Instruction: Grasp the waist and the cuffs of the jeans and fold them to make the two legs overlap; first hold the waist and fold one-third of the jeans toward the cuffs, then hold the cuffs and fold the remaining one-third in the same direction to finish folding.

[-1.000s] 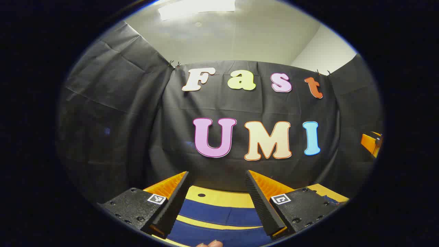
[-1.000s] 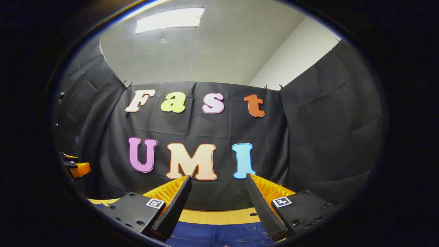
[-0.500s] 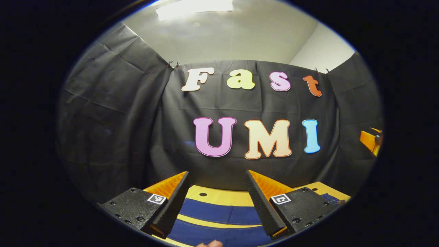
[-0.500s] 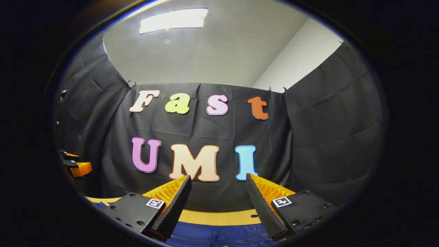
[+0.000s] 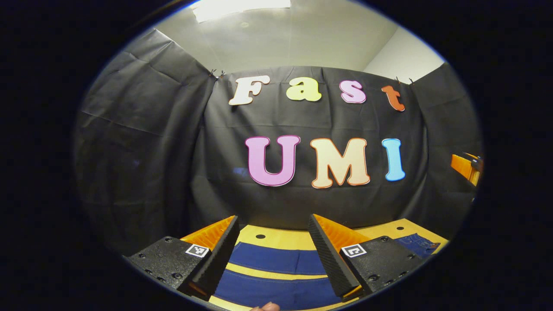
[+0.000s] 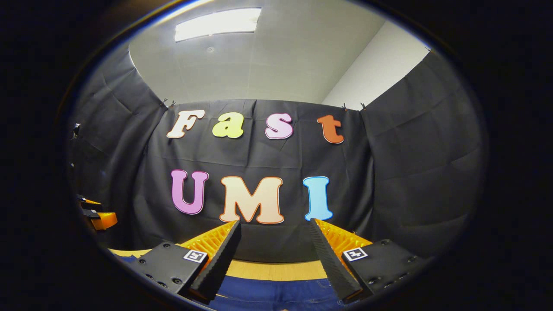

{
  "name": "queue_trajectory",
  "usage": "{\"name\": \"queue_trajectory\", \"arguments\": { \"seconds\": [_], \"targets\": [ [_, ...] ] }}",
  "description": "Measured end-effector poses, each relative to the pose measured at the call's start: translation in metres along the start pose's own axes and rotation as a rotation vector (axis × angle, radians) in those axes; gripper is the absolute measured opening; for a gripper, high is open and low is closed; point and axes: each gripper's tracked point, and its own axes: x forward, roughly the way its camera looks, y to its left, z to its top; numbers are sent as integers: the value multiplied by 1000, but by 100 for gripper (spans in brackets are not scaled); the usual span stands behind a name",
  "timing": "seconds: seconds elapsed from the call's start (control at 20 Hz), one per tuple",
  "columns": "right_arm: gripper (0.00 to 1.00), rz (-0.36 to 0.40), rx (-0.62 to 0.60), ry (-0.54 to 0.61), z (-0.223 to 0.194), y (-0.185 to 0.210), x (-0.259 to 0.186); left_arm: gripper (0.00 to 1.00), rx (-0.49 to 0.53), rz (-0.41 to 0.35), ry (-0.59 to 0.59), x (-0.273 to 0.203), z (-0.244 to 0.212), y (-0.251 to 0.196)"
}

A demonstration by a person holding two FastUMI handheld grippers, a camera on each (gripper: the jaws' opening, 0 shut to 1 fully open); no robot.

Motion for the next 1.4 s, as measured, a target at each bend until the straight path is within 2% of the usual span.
{"name": "queue_trajectory", "arguments": {
  "seconds": [0.15, 0.2, 0.3, 0.35, 0.4, 0.6, 0.7, 0.75, 0.8, 0.9, 1.1, 1.4],
  "targets": [
    [98, -22, 7, 21, -9, 7, 1, 94, 120, -46, 74, -4, -36, 22],
    [98, -22, 11, 26, -10, 12, 0, 96, 180, -58, 106, -6, -52, 33],
    [98, -22, -11, 30, -13, 19, -3, 96, 280, -77, 160, -12, -77, 54],
    [98, -24, -27, 32, -15, 22, -4, 100, 323, -91, 183, -13, -87, 63],
    [98, -27, -41, 36, -19, 25, -7, 95, 368, -109, 213, -14, -101, 70],
    [96, -43, -69, 75, -38, 32, -19, 95, 619, -234, 327, -30, -158, 93],
    [100, -48, -106, 88, -48, 35, -25, 95, 695, -308, 380, -35, -186, 93],
    [96, -45, -125, 97, -53, 36, -28, 95, 729, -338, 415, -37, -202, 95],
    [98, -44, -142, 107, -58, 37, -31, 95, 768, -367, 446, -39, -213, 97],
    [96, -51, -169, 127, -67, 33, -35, 95, 865, -424, 493, -43, -241, 101],
    [98, -79, -189, 159, -79, 22, -43, 95, 1061, -503, 540, -48, -278, 117],
    [100, -118, -212, 212, -100, 8, -49, 96, 1199, -605, 699, -62, -331, 148]
  ]
}}
